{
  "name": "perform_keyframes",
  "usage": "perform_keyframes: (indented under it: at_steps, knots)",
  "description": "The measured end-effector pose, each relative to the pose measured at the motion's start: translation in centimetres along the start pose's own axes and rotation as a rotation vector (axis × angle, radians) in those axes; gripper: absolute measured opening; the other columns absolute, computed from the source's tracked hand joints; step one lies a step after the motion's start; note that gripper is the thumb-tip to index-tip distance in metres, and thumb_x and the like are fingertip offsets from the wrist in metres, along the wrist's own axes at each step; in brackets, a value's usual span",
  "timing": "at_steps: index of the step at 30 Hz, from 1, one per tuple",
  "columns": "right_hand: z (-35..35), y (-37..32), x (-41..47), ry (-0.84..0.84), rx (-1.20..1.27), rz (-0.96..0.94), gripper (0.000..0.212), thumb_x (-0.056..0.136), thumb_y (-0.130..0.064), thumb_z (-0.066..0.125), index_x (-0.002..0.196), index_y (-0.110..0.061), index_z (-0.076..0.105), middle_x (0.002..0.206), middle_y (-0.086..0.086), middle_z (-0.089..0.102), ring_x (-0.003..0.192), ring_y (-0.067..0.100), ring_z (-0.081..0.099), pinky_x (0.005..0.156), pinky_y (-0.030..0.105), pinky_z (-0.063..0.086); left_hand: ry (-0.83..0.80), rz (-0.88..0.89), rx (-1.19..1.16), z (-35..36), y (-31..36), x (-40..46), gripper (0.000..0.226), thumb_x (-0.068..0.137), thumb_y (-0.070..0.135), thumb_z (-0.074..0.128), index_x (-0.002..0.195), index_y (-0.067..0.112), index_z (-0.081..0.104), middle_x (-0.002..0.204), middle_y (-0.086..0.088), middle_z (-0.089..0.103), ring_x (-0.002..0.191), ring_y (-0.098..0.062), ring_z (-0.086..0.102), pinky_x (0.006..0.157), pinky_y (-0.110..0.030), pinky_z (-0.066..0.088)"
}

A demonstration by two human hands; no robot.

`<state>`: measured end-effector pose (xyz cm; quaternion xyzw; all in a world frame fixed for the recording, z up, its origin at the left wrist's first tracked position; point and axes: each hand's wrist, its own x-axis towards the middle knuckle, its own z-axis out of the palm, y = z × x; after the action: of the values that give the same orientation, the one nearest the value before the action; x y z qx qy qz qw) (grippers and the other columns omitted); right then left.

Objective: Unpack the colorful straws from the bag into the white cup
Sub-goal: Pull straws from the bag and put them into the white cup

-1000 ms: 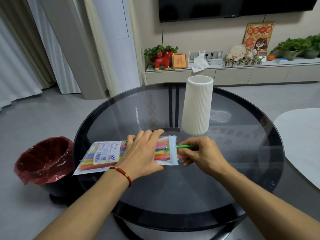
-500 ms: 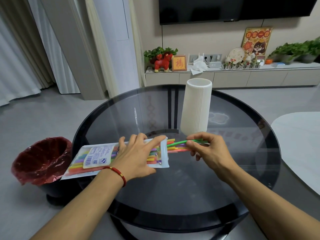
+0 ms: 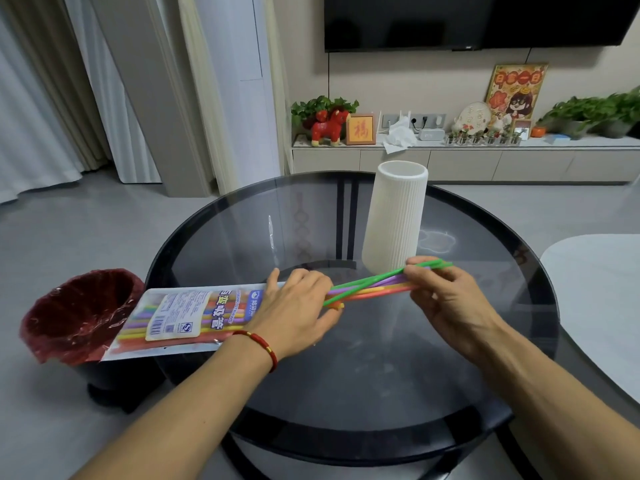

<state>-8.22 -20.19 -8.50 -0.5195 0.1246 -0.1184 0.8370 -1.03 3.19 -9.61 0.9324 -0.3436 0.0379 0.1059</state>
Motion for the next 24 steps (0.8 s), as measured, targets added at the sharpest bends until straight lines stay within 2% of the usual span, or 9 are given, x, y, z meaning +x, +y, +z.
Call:
perform_keyframes:
  at_steps: [2, 4, 7, 9, 11, 14, 16, 18, 24]
  knots:
    - [-0.3, -0.9, 0.3, 0.063, 0.127, -0.015, 0.014, 0.088, -0.001, 0.072, 0.080, -0.011, 0.077, 0.068, -0.002, 0.068, 0.058, 0.004, 0.059, 0.057, 0.012, 0.050, -0.030, -0.032, 0.032, 0.1, 0.0, 0.1, 0.019, 0.099, 0.051, 0.038, 0.101, 0.033, 0.037, 0.122, 0.010, 0.052, 0.121, -0.014, 0.043, 0.115, -0.060, 0.020]
    - [-0.4, -1.4, 0.2, 0.063, 0.245, -0.039, 0.008, 0.088, -0.014, 0.073, 0.081, -0.012, 0.076, 0.073, -0.003, 0.067, 0.067, 0.006, 0.059, 0.063, 0.015, 0.051, -0.050, -0.045, 0.054, 0.2, 0.2, 0.2, 0.017, 0.101, 0.047, 0.038, 0.103, 0.030, 0.038, 0.122, 0.008, 0.051, 0.120, -0.017, 0.043, 0.114, -0.060, 0.021]
    - [0.4, -0.2, -0.5, -0.098, 0.238, -0.003, 0.041, 0.082, -0.055, 0.069, 0.098, -0.017, 0.068, 0.079, -0.006, 0.066, 0.061, 0.006, 0.055, 0.058, 0.019, 0.044, -0.023, -0.056, 0.066, 0.2, 0.6, 0.3, 0.019, 0.102, 0.042, 0.036, 0.107, 0.025, 0.042, 0.117, 0.006, 0.051, 0.116, -0.020, 0.045, 0.113, -0.058, 0.024]
    - [1.8, 1.4, -1.1, -0.148, 0.068, 0.032, 0.060, 0.072, -0.064, 0.074, 0.105, -0.014, 0.066, 0.080, -0.002, 0.063, 0.057, 0.010, 0.049, 0.056, 0.023, 0.039, -0.011, -0.052, 0.055, 0.1, 0.9, 0.3, 0.017, 0.103, 0.042, 0.035, 0.105, 0.026, 0.040, 0.115, 0.006, 0.050, 0.114, -0.020, 0.044, 0.112, -0.057, 0.025]
    - [3.2, 2.8, -1.3, -0.116, -0.098, 0.002, 0.076, 0.070, -0.062, 0.081, 0.115, -0.003, 0.068, 0.080, 0.007, 0.062, 0.058, 0.016, 0.049, 0.054, 0.027, 0.040, -0.031, -0.021, 0.025, 0.2, 1.3, 0.2, 0.014, 0.103, 0.043, 0.034, 0.101, 0.029, 0.035, 0.112, 0.008, 0.048, 0.114, -0.018, 0.043, 0.112, -0.056, 0.024]
    - [4.2, 3.3, -1.1, 0.028, -0.315, -0.132, 0.042, 0.093, -0.048, 0.072, 0.091, -0.006, 0.079, 0.064, 0.016, 0.062, 0.054, 0.021, 0.052, 0.053, 0.032, 0.044, -0.053, 0.017, -0.018, 0.4, 1.7, 0.1, 0.015, 0.102, 0.044, 0.035, 0.098, 0.030, 0.034, 0.105, 0.012, 0.046, 0.113, -0.016, 0.043, 0.113, -0.055, 0.023]
    - [3.9, 2.6, -0.7, 0.129, -0.370, -0.174, 0.040, 0.098, -0.036, 0.065, 0.078, -0.004, 0.078, 0.052, 0.012, 0.060, 0.046, 0.017, 0.051, 0.046, 0.027, 0.044, -0.066, 0.004, -0.020, 0.6, 1.3, 0.0, 0.017, 0.102, 0.045, 0.035, 0.099, 0.029, 0.037, 0.109, 0.010, 0.050, 0.114, -0.017, 0.043, 0.113, -0.054, 0.023]
    - [3.0, 1.3, -0.5, 0.219, -0.352, -0.200, 0.040, 0.098, -0.034, 0.064, 0.079, -0.003, 0.078, 0.047, 0.007, 0.058, 0.041, 0.015, 0.050, 0.040, 0.023, 0.042, -0.087, -0.031, -0.010, 0.7, 0.8, -0.1, 0.017, 0.102, 0.045, 0.035, 0.100, 0.028, 0.037, 0.114, 0.008, 0.053, 0.116, -0.018, 0.044, 0.112, -0.055, 0.024]
    - [0.5, -3.8, -2.0, 0.339, -0.493, -0.436, 0.035, 0.096, -0.032, 0.067, 0.069, -0.012, 0.077, 0.047, 0.006, 0.064, 0.036, 0.011, 0.054, 0.037, 0.022, 0.046, -0.138, -0.018, 0.001, 1.4, 0.2, -0.3, 0.018, 0.097, 0.048, 0.042, 0.103, 0.031, 0.044, 0.119, 0.007, 0.048, 0.118, -0.018, 0.043, 0.110, -0.056, 0.026]
